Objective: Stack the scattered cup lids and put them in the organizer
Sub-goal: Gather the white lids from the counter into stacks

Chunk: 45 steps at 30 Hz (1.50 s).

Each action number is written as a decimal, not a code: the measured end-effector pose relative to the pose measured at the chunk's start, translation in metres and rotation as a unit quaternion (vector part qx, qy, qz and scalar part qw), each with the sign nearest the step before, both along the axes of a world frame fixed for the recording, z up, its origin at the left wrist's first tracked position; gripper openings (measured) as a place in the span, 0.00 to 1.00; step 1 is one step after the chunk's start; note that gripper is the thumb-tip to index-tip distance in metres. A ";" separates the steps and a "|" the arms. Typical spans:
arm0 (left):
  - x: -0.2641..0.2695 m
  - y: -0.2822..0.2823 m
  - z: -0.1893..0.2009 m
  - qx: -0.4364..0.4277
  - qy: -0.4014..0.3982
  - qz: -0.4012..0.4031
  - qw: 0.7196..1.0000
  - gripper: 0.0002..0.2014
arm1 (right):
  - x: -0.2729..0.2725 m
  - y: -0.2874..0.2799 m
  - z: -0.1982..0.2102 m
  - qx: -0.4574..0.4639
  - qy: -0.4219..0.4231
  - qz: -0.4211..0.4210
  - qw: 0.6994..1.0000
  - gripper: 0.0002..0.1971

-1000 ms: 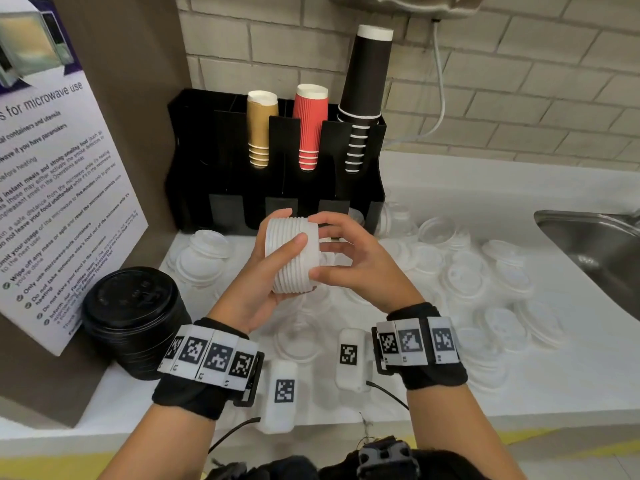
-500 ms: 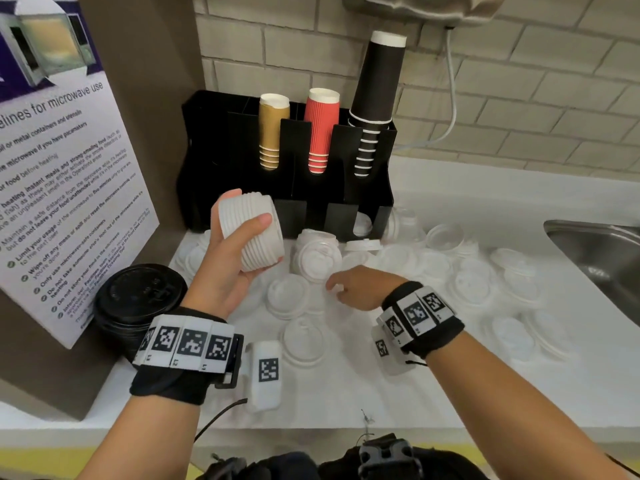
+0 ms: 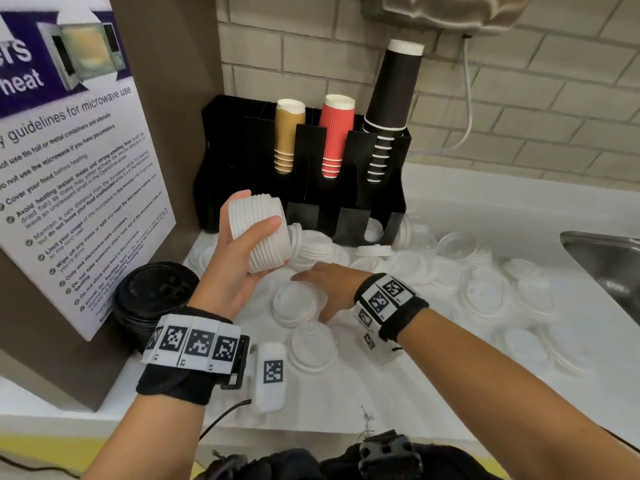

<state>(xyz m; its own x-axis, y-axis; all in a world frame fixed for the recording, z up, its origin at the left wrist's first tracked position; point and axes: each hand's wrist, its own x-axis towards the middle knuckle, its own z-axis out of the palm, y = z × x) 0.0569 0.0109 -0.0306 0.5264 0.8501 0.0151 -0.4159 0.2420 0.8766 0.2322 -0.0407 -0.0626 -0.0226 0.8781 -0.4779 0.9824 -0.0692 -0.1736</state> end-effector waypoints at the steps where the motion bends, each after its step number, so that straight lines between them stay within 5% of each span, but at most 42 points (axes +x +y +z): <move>1: -0.001 0.001 0.000 0.001 -0.001 0.001 1.000 0.30 | -0.001 0.002 0.000 0.007 0.003 0.001 1.000 0.47; 7: -0.004 0.005 -0.005 -0.007 0.001 0.007 1.000 0.31 | 0.009 0.001 0.011 0.061 -0.048 -0.043 0.996 0.40; 11: -0.002 0.004 -0.010 -0.033 0.015 -0.021 0.999 0.28 | 0.033 -0.016 0.034 0.119 0.059 -0.135 0.982 0.37; 13: 0.002 0.001 -0.012 -0.040 0.031 -0.041 0.998 0.26 | 0.040 -0.029 0.041 0.180 0.200 -0.191 0.944 0.33; 16: 0.010 -0.003 -0.015 -0.037 0.055 -0.065 0.996 0.27 | 0.029 -0.046 0.046 0.252 0.419 -0.243 0.837 0.27; 19: 0.016 -0.008 -0.018 -0.034 0.064 -0.081 0.994 0.29 | 0.011 -0.053 0.043 0.288 0.511 -0.230 0.776 0.26; 22: 0.021 -0.012 -0.021 -0.023 0.075 -0.100 0.992 0.29 | 0.002 -0.057 0.040 0.316 0.541 -0.216 0.749 0.26; 38: 0.022 -0.020 -0.020 -0.016 0.057 -0.100 0.993 0.31 | -0.012 -0.057 0.040 0.338 0.501 -0.175 0.777 0.27; 45: 0.015 -0.009 -0.014 -0.032 0.009 -0.040 0.999 0.34 | 0.005 -0.031 0.064 0.303 0.439 -0.205 0.820 0.21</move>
